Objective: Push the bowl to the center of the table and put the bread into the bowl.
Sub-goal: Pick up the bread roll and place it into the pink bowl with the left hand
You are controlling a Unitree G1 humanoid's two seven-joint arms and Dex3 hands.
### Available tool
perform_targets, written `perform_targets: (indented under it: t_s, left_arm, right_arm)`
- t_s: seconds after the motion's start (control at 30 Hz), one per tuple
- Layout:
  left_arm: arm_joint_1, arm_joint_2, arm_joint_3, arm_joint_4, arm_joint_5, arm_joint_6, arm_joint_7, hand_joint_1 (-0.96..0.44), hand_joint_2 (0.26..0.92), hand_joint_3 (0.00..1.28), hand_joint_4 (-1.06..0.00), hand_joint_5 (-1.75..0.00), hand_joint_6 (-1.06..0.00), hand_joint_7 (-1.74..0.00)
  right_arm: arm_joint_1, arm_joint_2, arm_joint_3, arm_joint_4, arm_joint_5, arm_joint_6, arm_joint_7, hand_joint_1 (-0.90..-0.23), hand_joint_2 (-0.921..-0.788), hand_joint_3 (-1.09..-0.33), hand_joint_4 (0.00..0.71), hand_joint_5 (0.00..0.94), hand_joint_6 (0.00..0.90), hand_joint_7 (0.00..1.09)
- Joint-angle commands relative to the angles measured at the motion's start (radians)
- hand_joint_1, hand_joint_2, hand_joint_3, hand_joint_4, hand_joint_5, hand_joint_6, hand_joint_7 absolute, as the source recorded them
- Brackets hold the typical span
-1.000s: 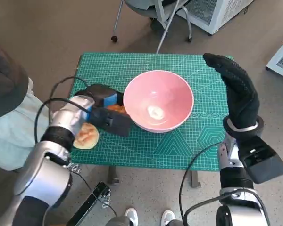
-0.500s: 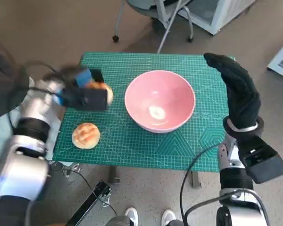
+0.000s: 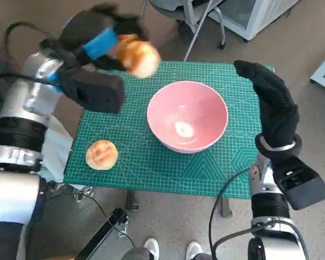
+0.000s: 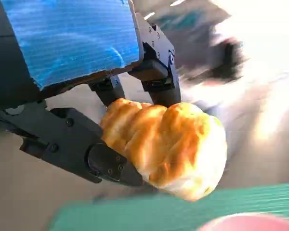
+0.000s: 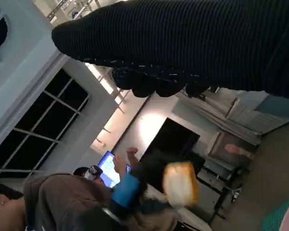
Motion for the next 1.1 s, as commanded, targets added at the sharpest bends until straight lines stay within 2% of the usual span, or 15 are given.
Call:
perform_targets:
  t_s: [0.03, 0.13, 0.23, 0.37, 0.53, 0.63, 0.7, 0.73, 0.77, 0.87, 0.93, 1.1]
  left_arm:
    - [0.015, -0.055, -0.028, -0.025, -0.002, -0.039, -0.039, 0.00, 0.920, 0.03, -0.70, -1.17, -0.71, -1.06]
    - [0.011, -0.091, -0.050, 0.002, 0.022, -0.048, -0.030, 0.00, 0.919, 0.04, -0.67, -1.23, -0.72, -1.02]
    - [0.006, -0.128, -0.084, 0.053, 0.060, -0.058, 0.016, 0.00, 0.917, 0.04, -0.67, -1.26, -0.73, -0.99]
    - [0.003, -0.177, -0.115, 0.120, 0.089, -0.049, 0.040, 0.00, 0.914, 0.05, -0.69, -1.24, -0.71, -1.01]
    - [0.003, -0.225, -0.156, 0.184, 0.126, -0.022, 0.050, 0.00, 0.919, 0.06, -0.64, -1.25, -0.70, -1.07]
    - [0.008, -0.258, -0.167, 0.226, 0.120, 0.017, -0.010, 0.00, 0.920, 0.09, -0.60, -1.28, -0.67, -1.10]
    - [0.012, -0.275, -0.168, 0.250, 0.109, 0.055, -0.076, 0.00, 0.921, 0.20, -0.47, -1.36, -0.54, -1.29]
    - [0.014, -0.280, -0.168, 0.257, 0.103, 0.071, -0.104, -0.04, 0.878, 0.21, -0.34, -1.04, -0.38, -1.07]
    - [0.017, -0.284, -0.163, 0.259, 0.093, 0.097, -0.143, -0.06, 0.868, 0.17, -0.32, -0.72, -0.32, -0.85]
    - [0.024, -0.290, -0.150, 0.251, 0.074, 0.141, -0.217, -0.08, 0.830, 0.09, -0.15, -0.24, -0.16, -0.51]
    - [0.030, -0.284, -0.146, 0.235, 0.067, 0.146, -0.244, -0.09, 0.810, 0.06, -0.09, -0.13, -0.10, -0.42]
    - [0.054, -0.256, -0.124, 0.185, 0.037, 0.139, -0.275, -0.12, 0.782, 0.02, -0.01, -0.02, -0.04, -0.34]
  right_arm:
    - [0.005, 0.003, 0.000, 0.019, -0.011, 0.000, -0.011, -0.546, -0.921, -0.683, 0.355, 0.001, 0.029, 0.85]
    - [0.009, 0.003, 0.002, 0.012, -0.015, 0.002, -0.015, -0.548, -0.921, -0.684, 0.355, 0.001, 0.028, 0.85]
    - [0.014, 0.002, 0.004, 0.005, -0.015, 0.005, -0.016, -0.550, -0.921, -0.685, 0.356, 0.001, 0.026, 0.85]
    - [0.021, 0.000, 0.006, -0.004, -0.007, 0.010, -0.011, -0.556, -0.921, -0.684, 0.355, 0.001, 0.024, 0.85]
    - [0.028, -0.005, 0.006, -0.012, -0.001, 0.013, -0.007, -0.570, -0.921, -0.682, 0.355, 0.001, 0.023, 0.84]
    - [0.031, -0.009, 0.004, -0.015, 0.004, 0.015, -0.004, -0.575, -0.921, -0.681, 0.355, 0.001, 0.024, 0.84]
    - [0.032, -0.012, 0.003, -0.017, 0.006, 0.017, -0.003, -0.576, -0.921, -0.681, 0.355, 0.001, 0.024, 0.84]
    - [0.033, -0.013, 0.002, -0.017, 0.007, 0.018, -0.003, -0.576, -0.921, -0.680, 0.355, 0.001, 0.025, 0.84]
    - [0.034, -0.013, 0.001, -0.019, 0.007, 0.018, -0.004, -0.575, -0.921, -0.680, 0.356, 0.001, 0.025, 0.84]
    - [0.037, -0.015, 0.000, -0.026, 0.009, 0.020, -0.006, -0.580, -0.921, -0.677, 0.356, 0.002, 0.027, 0.84]
    - [0.040, -0.017, -0.001, -0.031, 0.011, 0.022, -0.007, -0.584, -0.921, -0.676, 0.357, 0.002, 0.027, 0.84]
    - [0.044, -0.018, -0.003, -0.040, 0.008, 0.021, -0.012, -0.573, -0.921, -0.676, 0.362, 0.004, 0.028, 0.83]
